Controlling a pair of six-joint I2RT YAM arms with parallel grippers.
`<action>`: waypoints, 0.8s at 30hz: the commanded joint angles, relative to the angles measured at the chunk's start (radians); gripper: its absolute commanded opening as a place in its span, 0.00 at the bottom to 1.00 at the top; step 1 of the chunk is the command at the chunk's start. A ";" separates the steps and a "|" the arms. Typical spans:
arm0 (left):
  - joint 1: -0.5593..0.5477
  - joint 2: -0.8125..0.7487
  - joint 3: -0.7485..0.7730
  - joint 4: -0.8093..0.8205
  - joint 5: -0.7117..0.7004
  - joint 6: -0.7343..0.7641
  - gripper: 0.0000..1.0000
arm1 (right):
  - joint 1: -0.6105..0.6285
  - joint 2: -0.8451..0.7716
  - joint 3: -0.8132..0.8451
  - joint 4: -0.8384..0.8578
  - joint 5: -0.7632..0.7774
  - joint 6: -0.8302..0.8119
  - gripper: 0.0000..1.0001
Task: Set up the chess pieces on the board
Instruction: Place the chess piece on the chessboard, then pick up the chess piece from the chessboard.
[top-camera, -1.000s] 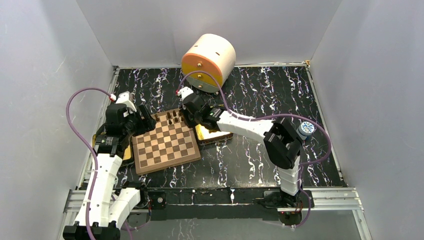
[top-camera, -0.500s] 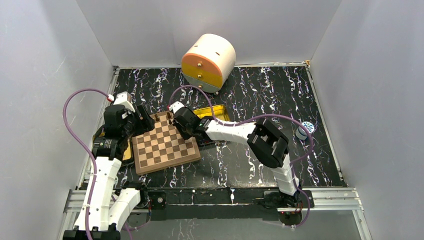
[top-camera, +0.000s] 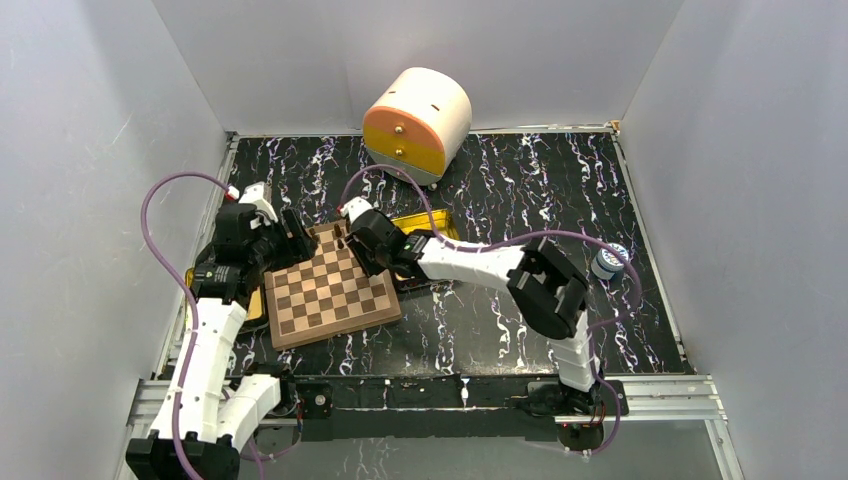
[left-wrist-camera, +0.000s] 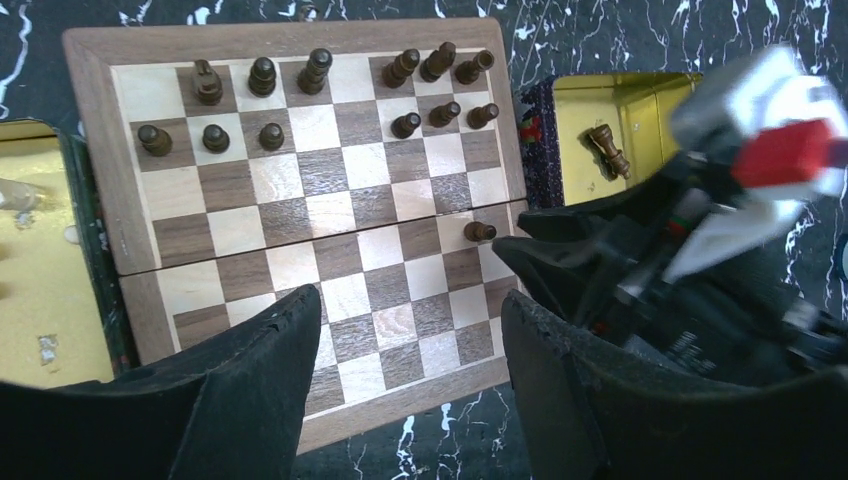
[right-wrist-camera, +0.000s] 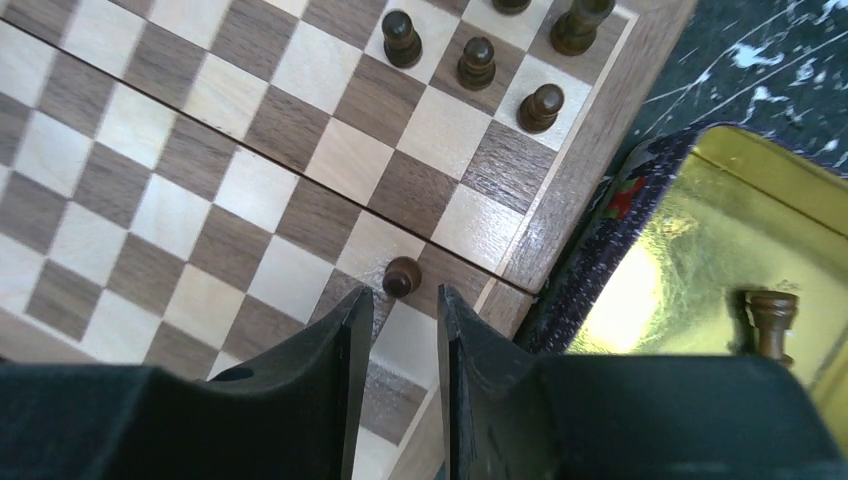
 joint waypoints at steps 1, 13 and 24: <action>0.005 0.036 0.031 0.000 0.071 0.011 0.63 | 0.002 -0.170 -0.047 0.019 0.022 -0.008 0.39; -0.016 0.250 0.093 -0.088 0.162 0.056 0.59 | -0.047 -0.402 -0.284 -0.018 0.052 -0.003 0.38; -0.254 0.415 0.127 -0.010 -0.035 -0.029 0.52 | -0.222 -0.511 -0.414 -0.006 -0.036 0.004 0.38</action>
